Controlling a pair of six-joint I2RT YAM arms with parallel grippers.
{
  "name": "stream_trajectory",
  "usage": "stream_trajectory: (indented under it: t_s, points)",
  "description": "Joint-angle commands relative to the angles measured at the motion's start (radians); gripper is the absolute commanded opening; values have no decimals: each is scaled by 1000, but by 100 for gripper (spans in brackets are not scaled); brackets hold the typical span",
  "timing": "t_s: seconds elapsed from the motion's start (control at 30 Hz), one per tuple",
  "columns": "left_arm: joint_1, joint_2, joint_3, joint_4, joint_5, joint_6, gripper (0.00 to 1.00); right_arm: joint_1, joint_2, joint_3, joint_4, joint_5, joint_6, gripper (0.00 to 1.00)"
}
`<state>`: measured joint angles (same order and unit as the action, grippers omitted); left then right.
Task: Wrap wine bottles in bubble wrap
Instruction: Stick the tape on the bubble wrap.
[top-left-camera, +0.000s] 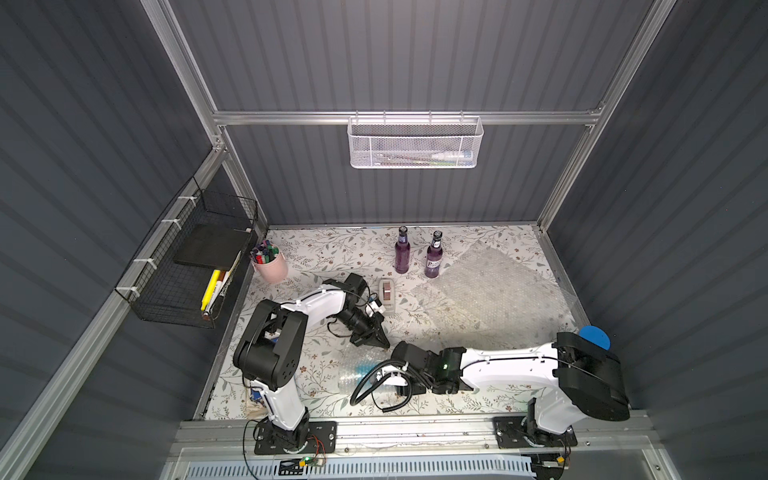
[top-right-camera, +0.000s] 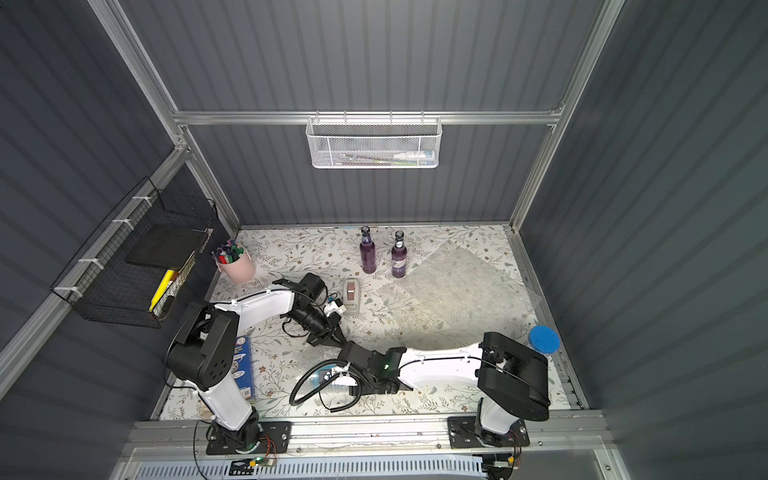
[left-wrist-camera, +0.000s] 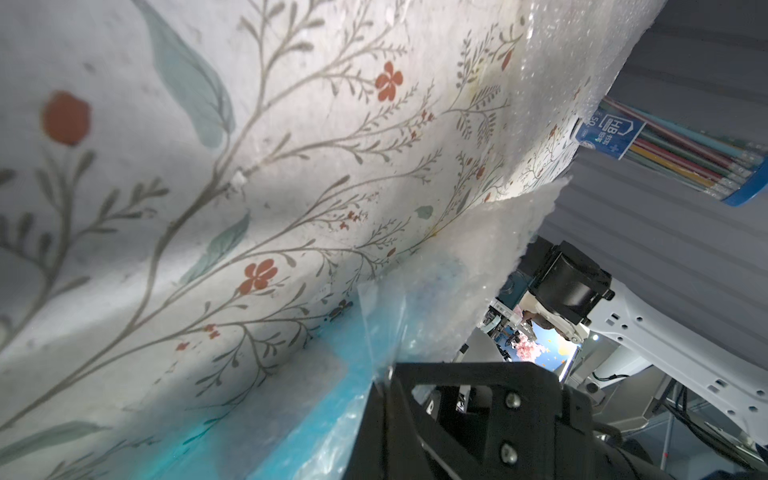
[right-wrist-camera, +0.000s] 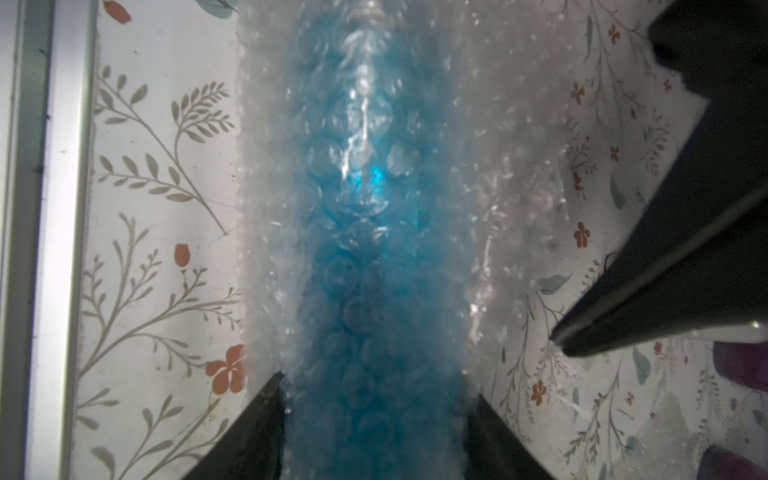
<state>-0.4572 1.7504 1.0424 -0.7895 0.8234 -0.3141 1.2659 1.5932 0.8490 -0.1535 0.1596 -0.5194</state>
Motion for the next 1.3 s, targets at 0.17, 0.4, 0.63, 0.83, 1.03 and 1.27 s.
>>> stream_trajectory:
  t_s: [0.17,0.4,0.63,0.83,1.03,1.27]
  points:
    - [-27,-96,-93,94,99,-120,0,28,14,-45,-8,128,-13,61]
    - [-54,-132,-162,123,69,-178,0,35,9,-53,5,137,-6,62]
    - [-86,-139,-203,173,52,-233,0,38,-8,-59,7,135,0,62]
    - [-101,-180,-270,198,39,-280,0,40,-12,-65,10,142,9,63]
    - [-109,-208,-285,207,41,-304,0,40,-3,-65,15,153,15,65]
    - [-110,-257,-302,191,42,-321,0,39,1,-65,21,154,24,65]
